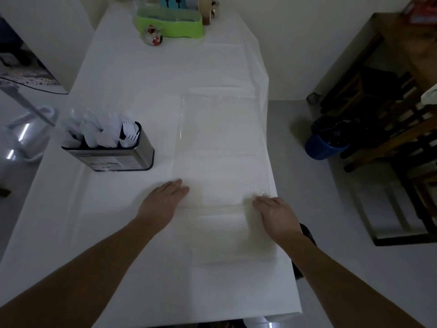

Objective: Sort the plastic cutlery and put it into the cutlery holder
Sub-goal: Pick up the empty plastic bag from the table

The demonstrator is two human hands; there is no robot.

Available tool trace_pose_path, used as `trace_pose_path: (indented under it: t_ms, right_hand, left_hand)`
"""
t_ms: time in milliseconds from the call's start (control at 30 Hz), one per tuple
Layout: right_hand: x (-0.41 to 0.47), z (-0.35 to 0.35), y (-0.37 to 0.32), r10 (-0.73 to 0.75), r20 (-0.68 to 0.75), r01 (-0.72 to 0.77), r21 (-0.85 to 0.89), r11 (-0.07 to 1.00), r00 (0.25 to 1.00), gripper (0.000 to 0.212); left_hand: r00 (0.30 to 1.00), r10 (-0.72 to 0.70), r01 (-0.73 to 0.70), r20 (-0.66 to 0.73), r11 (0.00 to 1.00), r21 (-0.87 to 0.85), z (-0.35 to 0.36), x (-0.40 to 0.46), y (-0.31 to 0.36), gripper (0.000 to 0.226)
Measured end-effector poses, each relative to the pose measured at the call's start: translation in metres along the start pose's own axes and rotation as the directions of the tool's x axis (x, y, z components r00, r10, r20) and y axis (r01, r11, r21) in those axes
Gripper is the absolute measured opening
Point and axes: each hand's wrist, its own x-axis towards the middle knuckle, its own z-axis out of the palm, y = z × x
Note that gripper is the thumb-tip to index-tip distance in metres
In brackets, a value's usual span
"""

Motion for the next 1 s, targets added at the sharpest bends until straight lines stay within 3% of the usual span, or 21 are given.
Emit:
trace_pose_path:
  t_ms: [200,300,400,467,533,600,667,733,900,1000]
  right_hand:
    - [-0.002,-0.009,-0.013,0.125,-0.171,-0.103,0.128,0.986,0.977,0.045]
    - [-0.01,-0.012,-0.016,0.12,-0.279,-0.071,0.178,0.981,0.953,0.034]
    - [-0.024,-0.023,-0.029,0.06,-0.372,0.026,0.222,0.975,0.926,0.03]
    - [-0.034,-0.03,-0.037,0.106,-0.423,0.03,0.303,0.953,0.9,0.03]
    - [-0.045,-0.036,-0.041,0.302,-0.394,-0.078,0.492,0.867,0.868,0.036]
    - [-0.054,-0.038,-0.039,0.515,-0.283,-0.2,0.691,0.695,0.809,0.058]
    - [-0.054,-0.037,-0.036,0.629,-0.157,-0.267,0.808,0.525,0.761,0.066]
    - [-0.047,-0.036,-0.033,0.631,-0.063,-0.304,0.836,0.456,0.774,0.062]
    - [-0.016,-0.032,-0.036,0.529,-0.051,-0.273,0.812,0.516,0.847,0.047]
    - [0.002,-0.04,-0.041,0.536,-0.03,-0.233,0.878,0.417,0.844,0.038]
  left_hand:
    - [0.997,-0.078,0.078,0.023,0.997,-0.025,-0.014,-0.006,-0.011,0.08]
    - [0.999,-0.042,0.042,-0.002,0.995,-0.093,-0.013,-0.016,-0.021,0.078]
    - [0.998,0.029,-0.045,-0.064,0.963,-0.266,-0.015,-0.023,-0.023,0.074]
    - [0.993,0.003,-0.055,-0.121,0.902,-0.428,-0.016,-0.026,-0.02,0.058]
    - [0.991,-0.078,0.004,-0.106,0.825,-0.565,-0.022,-0.027,-0.013,0.041]
    - [0.986,-0.138,0.04,-0.091,0.736,-0.676,-0.03,-0.03,-0.007,0.03]
    - [0.986,-0.15,0.05,-0.078,0.699,-0.713,-0.037,-0.032,-0.004,0.021]
    - [0.988,-0.154,0.081,-0.029,0.663,-0.744,-0.042,-0.033,-0.005,0.016]
    - [0.985,-0.164,0.15,0.056,0.644,-0.75,-0.054,-0.033,0.0,0.028]
    - [0.975,-0.191,0.204,0.114,0.57,-0.796,-0.061,-0.03,-0.002,0.026]
